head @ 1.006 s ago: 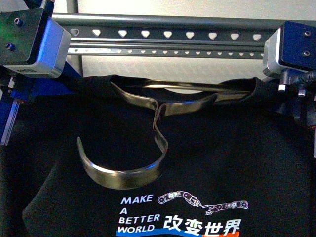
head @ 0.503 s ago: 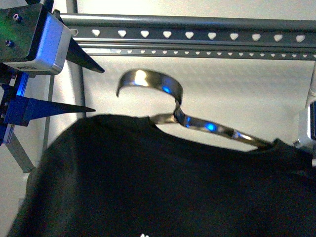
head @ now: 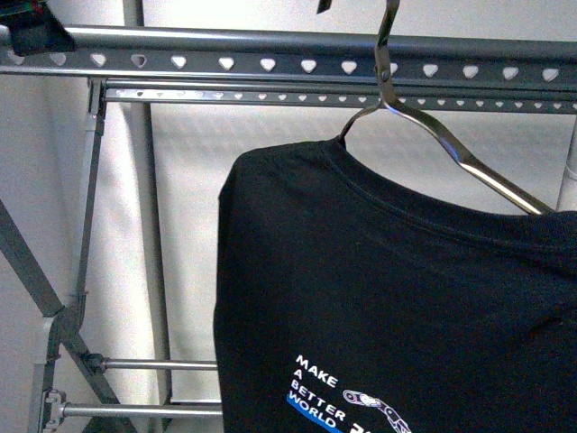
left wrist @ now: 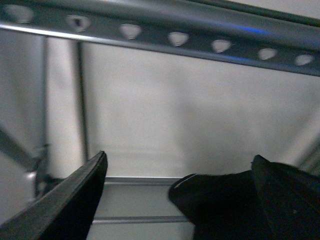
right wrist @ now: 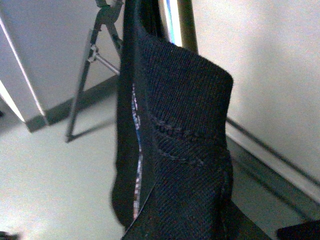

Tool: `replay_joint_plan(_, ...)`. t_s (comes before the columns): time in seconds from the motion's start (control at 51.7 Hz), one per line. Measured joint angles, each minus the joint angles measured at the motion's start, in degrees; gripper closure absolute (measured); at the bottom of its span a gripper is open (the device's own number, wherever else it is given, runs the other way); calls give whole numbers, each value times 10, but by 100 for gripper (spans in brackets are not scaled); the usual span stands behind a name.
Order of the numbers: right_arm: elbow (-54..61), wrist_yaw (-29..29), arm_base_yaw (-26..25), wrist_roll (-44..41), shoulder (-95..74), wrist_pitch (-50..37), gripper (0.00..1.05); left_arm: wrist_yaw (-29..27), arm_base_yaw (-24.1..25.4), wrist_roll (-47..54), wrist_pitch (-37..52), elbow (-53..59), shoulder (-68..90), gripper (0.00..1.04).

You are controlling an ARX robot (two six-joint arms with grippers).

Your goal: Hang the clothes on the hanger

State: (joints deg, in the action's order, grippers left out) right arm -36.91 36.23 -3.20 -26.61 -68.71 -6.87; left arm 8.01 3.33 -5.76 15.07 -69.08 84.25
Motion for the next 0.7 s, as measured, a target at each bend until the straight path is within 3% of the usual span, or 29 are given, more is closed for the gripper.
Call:
replay_joint_plan(0.097,-23,-2,15,95,3,26,95,-72,-24,26,34,96,-75,34)
replay_joint_plan(0.213,-87,-19,30,209,-14,38,95,-76,-35,46,95,221,-152,57)
replay_joint_plan(0.329,-211,-32,43,342,-78,64,96,-79,-35,52,153,357,-202,87)
replay_joint_plan(0.426,-266,-43,64,388,-113,80,96,-81,-34,54,174,411,-231,102)
replay_joint_plan(0.696,-370,-136,153,400,-196,140,96,-80,-34,55,206,521,-311,101)
